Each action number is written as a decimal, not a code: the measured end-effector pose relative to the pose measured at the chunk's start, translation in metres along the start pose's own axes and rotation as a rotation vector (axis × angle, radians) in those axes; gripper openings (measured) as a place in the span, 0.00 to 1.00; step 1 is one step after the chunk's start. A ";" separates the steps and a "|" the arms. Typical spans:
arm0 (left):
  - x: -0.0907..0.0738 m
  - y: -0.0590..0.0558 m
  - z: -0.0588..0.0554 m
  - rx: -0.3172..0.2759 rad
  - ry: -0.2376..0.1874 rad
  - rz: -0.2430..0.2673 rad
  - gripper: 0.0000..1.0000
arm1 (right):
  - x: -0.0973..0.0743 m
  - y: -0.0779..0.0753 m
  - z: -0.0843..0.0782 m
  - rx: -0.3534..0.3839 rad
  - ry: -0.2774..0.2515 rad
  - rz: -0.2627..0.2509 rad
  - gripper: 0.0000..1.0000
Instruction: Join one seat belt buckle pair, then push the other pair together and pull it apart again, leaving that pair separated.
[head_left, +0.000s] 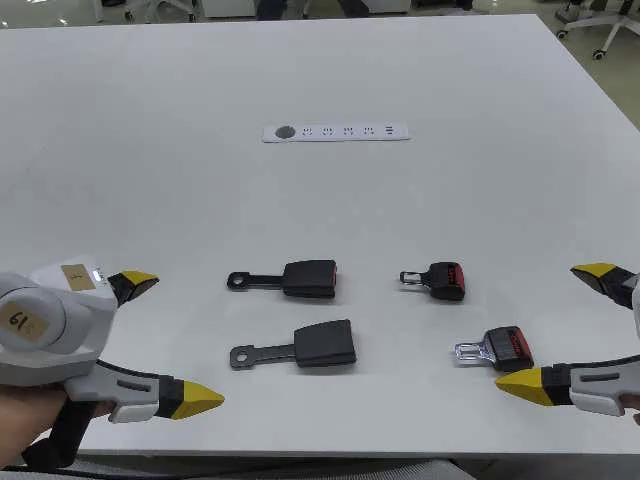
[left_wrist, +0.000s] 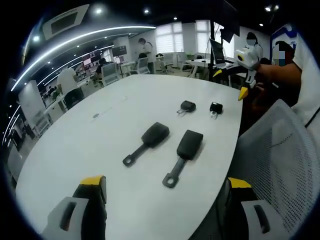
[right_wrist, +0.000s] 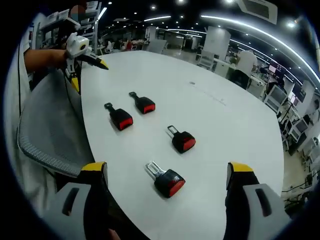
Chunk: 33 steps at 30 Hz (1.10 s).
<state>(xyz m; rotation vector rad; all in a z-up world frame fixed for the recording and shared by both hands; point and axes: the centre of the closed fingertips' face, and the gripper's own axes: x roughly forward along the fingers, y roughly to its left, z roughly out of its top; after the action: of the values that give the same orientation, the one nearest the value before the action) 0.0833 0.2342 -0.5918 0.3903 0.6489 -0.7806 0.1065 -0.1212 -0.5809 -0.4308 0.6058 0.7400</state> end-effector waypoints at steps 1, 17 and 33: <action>-0.002 0.001 -0.001 -0.003 -0.001 0.005 1.00 | 0.000 0.001 0.001 -0.002 -0.002 0.004 0.98; -0.008 -0.011 0.004 -0.025 -0.015 0.013 1.00 | -0.003 0.008 -0.013 -0.008 0.003 0.011 1.00; -0.005 -0.012 0.007 -0.004 0.007 0.005 0.99 | 0.004 0.004 -0.009 -0.016 -0.004 0.021 1.00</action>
<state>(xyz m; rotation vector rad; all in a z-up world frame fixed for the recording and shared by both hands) 0.0744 0.2259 -0.5843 0.3904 0.6556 -0.7736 0.1027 -0.1218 -0.5905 -0.4380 0.6014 0.7661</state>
